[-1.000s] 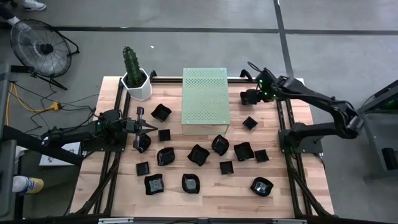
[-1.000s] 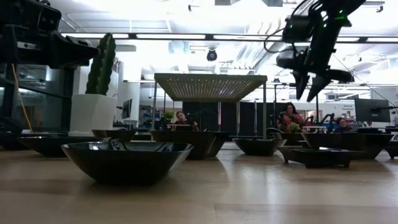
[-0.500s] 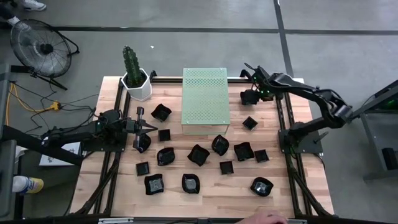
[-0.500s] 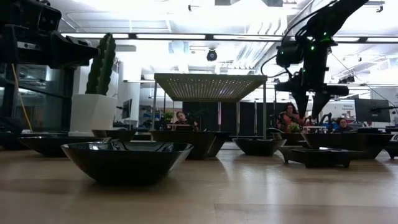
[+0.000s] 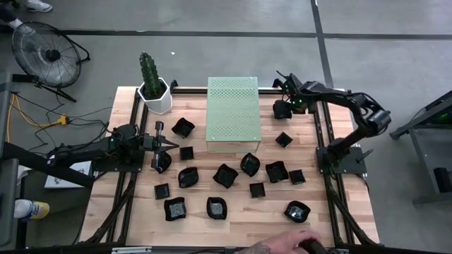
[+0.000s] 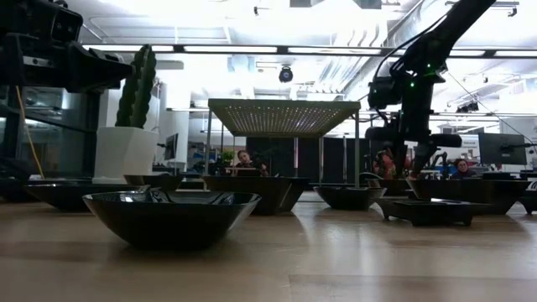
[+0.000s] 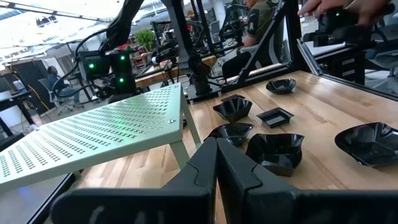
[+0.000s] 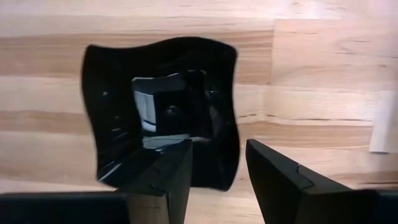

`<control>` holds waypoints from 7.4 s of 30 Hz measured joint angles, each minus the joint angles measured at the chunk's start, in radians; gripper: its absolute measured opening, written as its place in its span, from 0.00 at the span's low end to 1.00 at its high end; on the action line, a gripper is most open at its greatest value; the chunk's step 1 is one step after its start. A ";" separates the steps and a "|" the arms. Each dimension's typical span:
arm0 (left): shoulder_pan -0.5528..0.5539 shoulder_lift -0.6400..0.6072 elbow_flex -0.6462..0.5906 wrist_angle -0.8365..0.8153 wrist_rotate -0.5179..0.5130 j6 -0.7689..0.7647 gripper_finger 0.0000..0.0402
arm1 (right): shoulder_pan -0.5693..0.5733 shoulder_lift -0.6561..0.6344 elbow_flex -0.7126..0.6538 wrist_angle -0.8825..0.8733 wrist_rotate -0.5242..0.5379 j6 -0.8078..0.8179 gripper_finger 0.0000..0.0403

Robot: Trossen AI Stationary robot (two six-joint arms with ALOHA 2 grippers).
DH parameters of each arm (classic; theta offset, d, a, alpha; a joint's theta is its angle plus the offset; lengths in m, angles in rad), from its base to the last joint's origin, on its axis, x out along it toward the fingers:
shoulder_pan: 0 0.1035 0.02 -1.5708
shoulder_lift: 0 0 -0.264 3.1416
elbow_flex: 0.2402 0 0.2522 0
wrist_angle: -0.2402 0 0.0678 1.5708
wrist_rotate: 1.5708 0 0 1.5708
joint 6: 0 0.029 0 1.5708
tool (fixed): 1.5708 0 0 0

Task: Pick & Place Mini shaped plates
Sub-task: Put the black distorted square plate on the shelf, then stack the black distorted square plate on top of the black distorted square plate on the shelf

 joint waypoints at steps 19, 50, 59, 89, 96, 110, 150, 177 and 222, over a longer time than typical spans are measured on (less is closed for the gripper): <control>0.000 0.000 0.000 0.000 0.000 0.000 0.01 | -0.031 0.066 0.000 0.017 -0.046 -0.018 0.34; 0.000 0.000 0.000 0.000 0.000 0.000 0.01 | -0.045 0.064 0.000 0.003 -0.046 -0.055 0.22; 0.000 0.000 0.000 0.000 0.000 0.000 0.01 | -0.044 0.054 0.000 0.005 -0.061 -0.072 0.01; 0.000 0.000 0.000 0.000 0.000 0.000 0.01 | -0.006 -0.320 0.101 -0.090 -0.144 0.084 0.00; 0.000 0.000 0.000 0.000 0.000 0.000 0.01 | 0.032 -0.280 0.296 -0.157 -0.143 0.109 0.00; 0.000 0.000 0.000 0.000 0.000 0.000 0.01 | 0.128 -0.001 0.640 -0.168 -0.188 0.106 0.00; 0.000 0.000 0.000 0.000 0.000 0.000 0.01 | 0.269 0.338 0.910 -0.204 -0.204 0.304 0.03; 0.000 0.000 0.000 0.000 0.001 0.000 0.01 | 0.280 0.374 0.910 -0.153 -0.184 0.291 0.03; 0.000 0.000 0.000 0.000 0.000 0.000 0.01 | 0.389 0.100 0.910 -0.699 -0.016 -0.157 0.32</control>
